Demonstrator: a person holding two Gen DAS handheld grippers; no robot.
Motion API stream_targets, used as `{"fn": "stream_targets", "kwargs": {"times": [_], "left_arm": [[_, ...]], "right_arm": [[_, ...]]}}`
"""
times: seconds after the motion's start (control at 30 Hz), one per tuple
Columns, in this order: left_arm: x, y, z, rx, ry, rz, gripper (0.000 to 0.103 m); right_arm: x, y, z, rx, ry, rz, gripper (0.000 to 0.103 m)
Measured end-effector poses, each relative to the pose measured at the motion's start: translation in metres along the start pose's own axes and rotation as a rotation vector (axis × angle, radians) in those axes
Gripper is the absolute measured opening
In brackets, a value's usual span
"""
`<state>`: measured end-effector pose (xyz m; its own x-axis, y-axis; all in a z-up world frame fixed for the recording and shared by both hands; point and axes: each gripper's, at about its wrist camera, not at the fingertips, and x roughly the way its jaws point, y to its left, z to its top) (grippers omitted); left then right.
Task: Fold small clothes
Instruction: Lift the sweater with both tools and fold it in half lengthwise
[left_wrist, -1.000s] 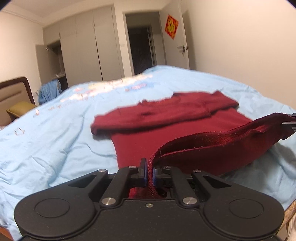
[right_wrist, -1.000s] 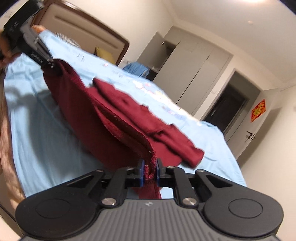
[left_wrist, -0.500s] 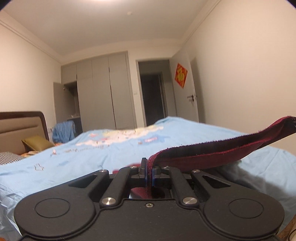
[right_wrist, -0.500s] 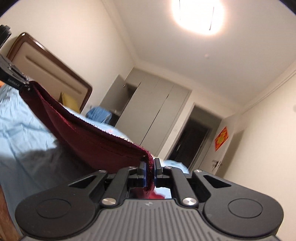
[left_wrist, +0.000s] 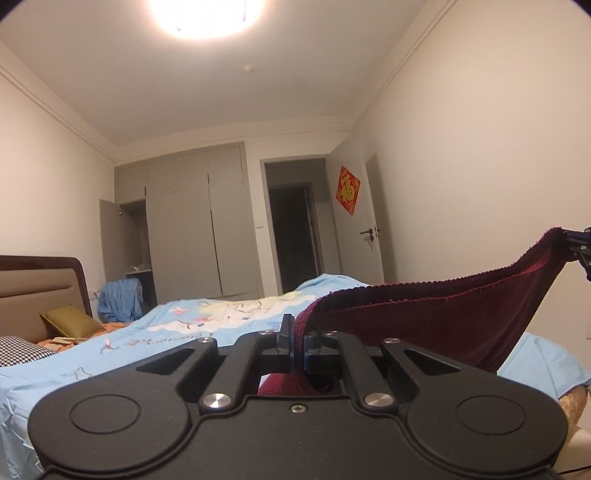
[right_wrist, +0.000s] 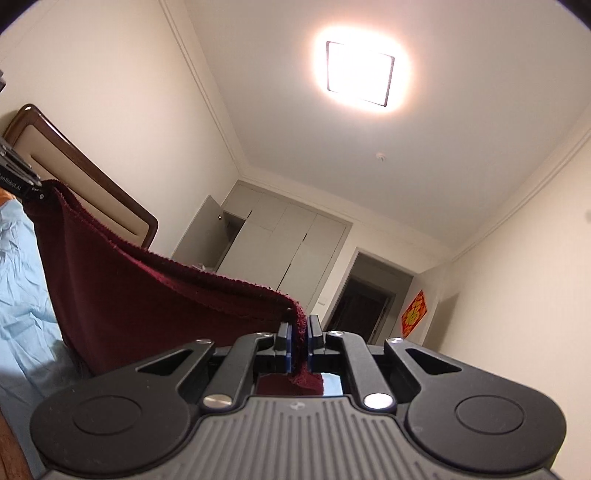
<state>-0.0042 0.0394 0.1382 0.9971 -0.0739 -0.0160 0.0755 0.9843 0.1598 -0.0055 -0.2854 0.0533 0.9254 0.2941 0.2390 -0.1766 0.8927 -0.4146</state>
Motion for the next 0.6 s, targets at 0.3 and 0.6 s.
{"fn": "stream_targets", "kwargs": {"times": [0.3, 0.6], "left_arm": [[0.077, 0.025, -0.011, -0.051, 0.161, -0.013, 0.004], [0.203, 0.066, -0.032, -0.134, 0.341, -0.017, 0.006]], "right_arm": [[0.065, -0.002, -0.019, -0.012, 0.121, 0.039, 0.009], [0.164, 0.006, -0.049, -0.048, 0.227, 0.072, 0.010]]}}
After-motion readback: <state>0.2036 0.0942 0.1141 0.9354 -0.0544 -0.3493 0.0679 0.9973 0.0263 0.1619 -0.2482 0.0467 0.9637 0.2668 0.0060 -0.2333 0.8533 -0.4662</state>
